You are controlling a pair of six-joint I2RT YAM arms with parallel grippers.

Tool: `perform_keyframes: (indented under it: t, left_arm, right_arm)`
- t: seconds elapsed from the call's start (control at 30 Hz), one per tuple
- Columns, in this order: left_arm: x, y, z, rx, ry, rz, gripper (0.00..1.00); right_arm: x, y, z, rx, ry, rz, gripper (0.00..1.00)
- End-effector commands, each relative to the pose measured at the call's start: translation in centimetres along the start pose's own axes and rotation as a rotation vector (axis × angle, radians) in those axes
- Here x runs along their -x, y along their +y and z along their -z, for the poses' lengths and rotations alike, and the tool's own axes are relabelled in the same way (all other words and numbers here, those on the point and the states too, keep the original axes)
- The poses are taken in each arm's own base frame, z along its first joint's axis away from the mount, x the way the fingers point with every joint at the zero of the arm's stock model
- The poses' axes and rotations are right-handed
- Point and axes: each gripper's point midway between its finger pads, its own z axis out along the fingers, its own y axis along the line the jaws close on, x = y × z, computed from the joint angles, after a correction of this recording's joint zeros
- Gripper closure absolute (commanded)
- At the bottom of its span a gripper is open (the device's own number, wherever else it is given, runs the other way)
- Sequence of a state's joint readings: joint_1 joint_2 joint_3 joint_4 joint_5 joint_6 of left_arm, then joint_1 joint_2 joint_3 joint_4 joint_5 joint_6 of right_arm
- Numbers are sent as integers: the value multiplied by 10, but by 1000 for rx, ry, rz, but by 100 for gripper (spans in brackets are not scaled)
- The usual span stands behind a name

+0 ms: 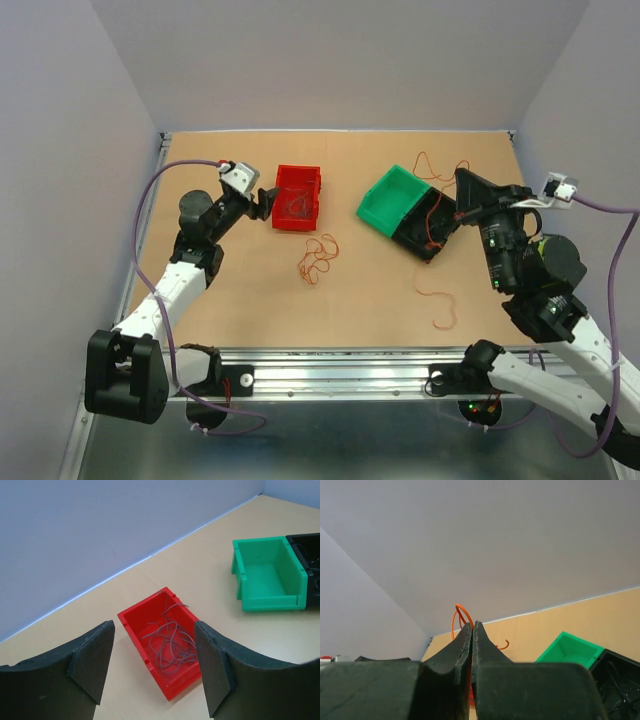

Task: Untangle the cables

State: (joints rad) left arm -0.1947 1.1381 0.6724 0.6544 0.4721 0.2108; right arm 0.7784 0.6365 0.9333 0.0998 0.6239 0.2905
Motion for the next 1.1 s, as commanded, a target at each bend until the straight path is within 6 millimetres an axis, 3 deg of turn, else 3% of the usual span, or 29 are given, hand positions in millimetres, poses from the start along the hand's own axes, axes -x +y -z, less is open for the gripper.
perform_keyframes:
  t: [0.0, 0.03, 0.07, 0.1, 0.17, 0.2, 0.23, 0.27, 0.43, 0.47, 0.53, 0.7, 0.8, 0.93, 0.97, 1.07]
  left_arm:
    - [20, -7, 2, -44, -78, -57, 25]
    - [19, -8, 1, -49, -76, -59, 25]
    - [19, -9, 1, -55, -77, -60, 25]
    - [19, -12, 1, -72, -78, -62, 25]
    - [18, -17, 1, -96, -79, -65, 25]
    - [18, -18, 1, -104, -79, -68, 24]
    - [18, -18, 2, -104, -81, -70, 24]
    - [18, -18, 2, -102, -83, -71, 25]
    - [17, -17, 1, -94, -81, -75, 24]
    - [17, -17, 1, -92, -82, -74, 24]
    - [15, -17, 1, -94, -80, -74, 24]
    - [14, -18, 0, -95, -77, -70, 24]
    - [13, -18, 0, -94, -74, -68, 24]
    - [14, -18, -1, -97, -76, -70, 25]
    - [12, -19, -1, -99, -73, -69, 24]
    - [11, -19, -2, -99, -69, -67, 24]
  right_arm:
    - [48, 30, -21, 30, -81, -20, 99]
    - [38, 35, -34, 20, -58, 18, 99]
    - [39, 39, -39, 19, -59, 24, 99]
    - [53, 48, -45, 30, -82, 18, 100]
    - [44, 59, -64, 32, -66, 60, 99]
    - [57, 67, -69, 43, -93, 62, 99]
    - [45, 72, -82, 38, -76, 86, 99]
    - [57, 80, -87, 47, -109, 75, 100]
    - [62, 91, -117, 10, -181, 115, 100]
    - [72, 93, -119, 8, -230, 90, 100]
    - [67, 89, -127, -41, -246, 102, 99]
    - [76, 84, -145, -97, -305, 153, 99]
    - [68, 71, -162, -130, -324, 161, 99]
    - [81, 36, -185, -188, -382, 133, 99]
    - [76, 29, -192, -203, -380, 136, 99]
    - [80, 14, -206, -223, -400, 138, 99]
